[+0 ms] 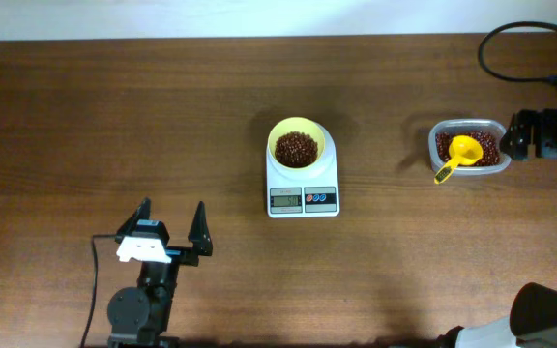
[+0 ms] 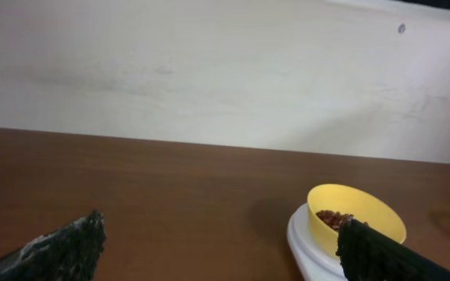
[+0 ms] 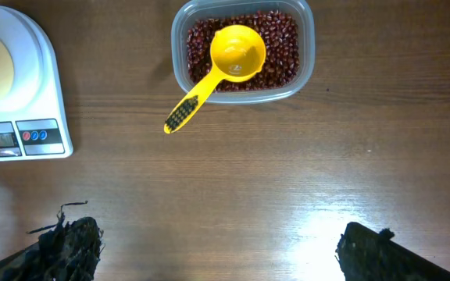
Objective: Scoop item into bowl and weigh 50g on scale
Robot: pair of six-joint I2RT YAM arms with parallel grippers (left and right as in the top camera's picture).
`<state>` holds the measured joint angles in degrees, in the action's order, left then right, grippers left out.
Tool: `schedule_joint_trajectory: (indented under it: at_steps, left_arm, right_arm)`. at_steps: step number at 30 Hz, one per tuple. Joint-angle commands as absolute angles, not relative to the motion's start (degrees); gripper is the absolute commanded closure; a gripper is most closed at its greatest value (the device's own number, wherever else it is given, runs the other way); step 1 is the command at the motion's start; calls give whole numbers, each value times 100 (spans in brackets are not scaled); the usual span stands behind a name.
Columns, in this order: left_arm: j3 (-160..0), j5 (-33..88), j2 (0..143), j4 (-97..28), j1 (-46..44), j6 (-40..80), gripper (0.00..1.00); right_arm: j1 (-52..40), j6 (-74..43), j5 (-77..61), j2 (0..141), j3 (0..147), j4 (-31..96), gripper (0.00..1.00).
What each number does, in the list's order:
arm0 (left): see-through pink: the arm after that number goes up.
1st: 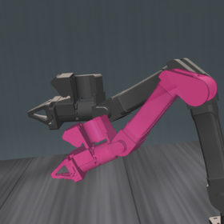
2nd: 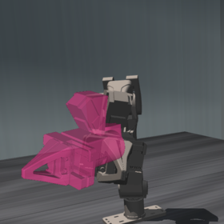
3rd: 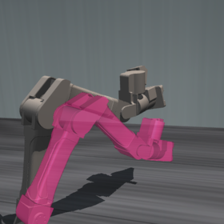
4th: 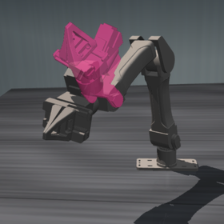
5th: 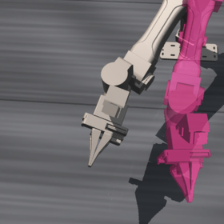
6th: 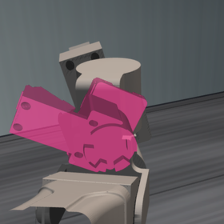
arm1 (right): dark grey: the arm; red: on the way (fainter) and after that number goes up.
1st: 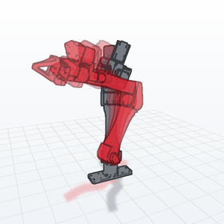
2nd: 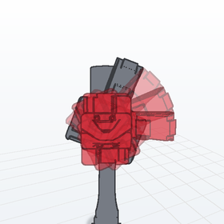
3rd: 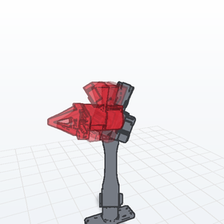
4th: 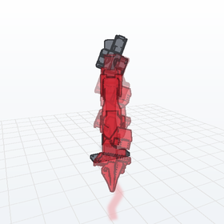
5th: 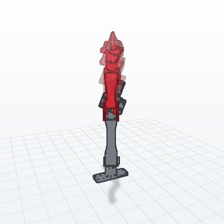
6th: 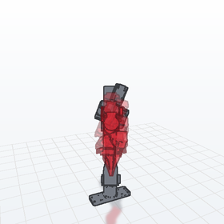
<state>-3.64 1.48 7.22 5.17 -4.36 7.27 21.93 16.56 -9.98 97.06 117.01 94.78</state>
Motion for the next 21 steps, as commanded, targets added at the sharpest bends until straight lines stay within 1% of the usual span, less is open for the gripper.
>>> schedule_joint_trajectory:
  at_steps: [1,4,6,7,21]
  left_arm:
    - [-54,432,25,180,-176,639,1]
    - [-54,480,27,-410,8,478,1]
    - [-54,574,27,-443,56,-27,1]
    - [-54,578,27,-443,56,-78,1]
    - [-54,515,40,-438,54,-73,1]
  right_arm:
    - [2193,1671,-965,9690,11775,9472,1]
    - [2193,1671,-965,9690,11775,9472,1]
    - [2193,1671,-965,9690,11775,9472,1]
    - [2193,1671,-965,9690,11775,9472,1]
    - [2193,1671,-965,9690,11775,9472,1]
